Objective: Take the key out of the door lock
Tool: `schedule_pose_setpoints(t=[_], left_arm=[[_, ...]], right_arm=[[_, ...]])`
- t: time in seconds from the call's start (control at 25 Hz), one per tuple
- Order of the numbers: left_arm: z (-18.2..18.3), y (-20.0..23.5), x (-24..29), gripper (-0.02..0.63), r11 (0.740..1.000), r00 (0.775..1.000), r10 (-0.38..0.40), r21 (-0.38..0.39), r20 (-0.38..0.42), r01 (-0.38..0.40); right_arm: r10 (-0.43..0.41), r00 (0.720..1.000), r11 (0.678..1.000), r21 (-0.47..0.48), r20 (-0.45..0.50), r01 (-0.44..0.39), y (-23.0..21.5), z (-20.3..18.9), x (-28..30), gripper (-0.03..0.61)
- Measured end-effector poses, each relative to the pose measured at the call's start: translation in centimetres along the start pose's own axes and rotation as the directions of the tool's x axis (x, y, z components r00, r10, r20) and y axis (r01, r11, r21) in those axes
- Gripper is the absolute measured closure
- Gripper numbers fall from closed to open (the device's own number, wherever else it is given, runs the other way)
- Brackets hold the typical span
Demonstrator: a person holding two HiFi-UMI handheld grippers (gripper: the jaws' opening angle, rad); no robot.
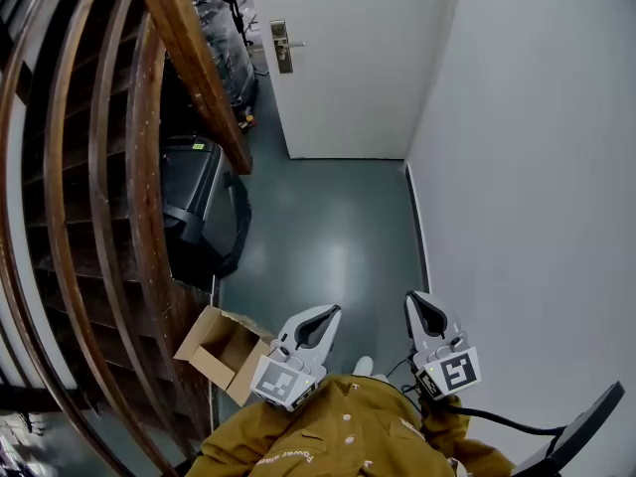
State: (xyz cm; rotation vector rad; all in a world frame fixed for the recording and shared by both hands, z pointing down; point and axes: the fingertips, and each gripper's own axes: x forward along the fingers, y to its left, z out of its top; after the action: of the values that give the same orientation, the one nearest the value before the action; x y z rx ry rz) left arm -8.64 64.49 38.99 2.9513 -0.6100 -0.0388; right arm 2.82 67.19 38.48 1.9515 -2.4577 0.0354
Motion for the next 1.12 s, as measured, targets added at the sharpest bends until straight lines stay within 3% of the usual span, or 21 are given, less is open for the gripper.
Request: schedule_pose_setpoints(t=[0.08, 0.12, 0.16, 0.4, 0.52, 0.8, 1.12], left_arm=[[-0.3, -0.2, 0.5, 0.617, 1.000, 1.000, -0.004, -0.001, -0.023, 0.004], [-0.4, -0.4, 0.8, 0.617, 1.000, 1.000, -0.005, -0.002, -0.030, 0.005], [-0.5, -0.6, 1.0, 0.617, 1.000, 0.999, -0.005, -0.003, -0.032, 0.004], [-1.2, -0.7, 2.2, 0.617, 0.998, 0.998, 0.056, -0.005, -0.041, -0.056], [-2.5, 1.1, 1.8, 0.617, 0.992, 0.990, 0.123, -0.002, -0.063, -0.123], [-3.2, 14.2, 2.3, 0.617, 0.970, 0.972, 0.223, -0.078, -0.076, -0.228], [0.9, 31.0, 6.6, 0.617, 0.972, 0.977, 0.213, -0.100, -0.011, -0.213]], right_arm=[[0.036, 0.999, 0.999, 0.034, -0.003, -0.036, 0.0, -0.1, 0.0, 0.547], [0.052, 0.999, 0.998, 0.045, -0.001, -0.052, 0.0, 0.0, -0.1, 0.479], [0.060, 0.998, 0.997, 0.047, -0.001, -0.060, -0.2, 0.0, -0.2, 0.471], [0.026, 0.999, 1.000, -0.007, 0.022, -0.026, -2.9, -0.1, -0.9, 0.571], [0.050, 0.999, 0.999, -0.018, 0.020, -0.050, -3.6, -1.3, 0.6, 0.571], [0.118, 0.993, 0.993, -0.007, -0.030, -0.118, -3.6, -2.4, 14.4, 0.571], [0.099, 0.995, 0.995, -0.028, -0.002, -0.099, -4.8, 1.1, 31.7, 0.571]])
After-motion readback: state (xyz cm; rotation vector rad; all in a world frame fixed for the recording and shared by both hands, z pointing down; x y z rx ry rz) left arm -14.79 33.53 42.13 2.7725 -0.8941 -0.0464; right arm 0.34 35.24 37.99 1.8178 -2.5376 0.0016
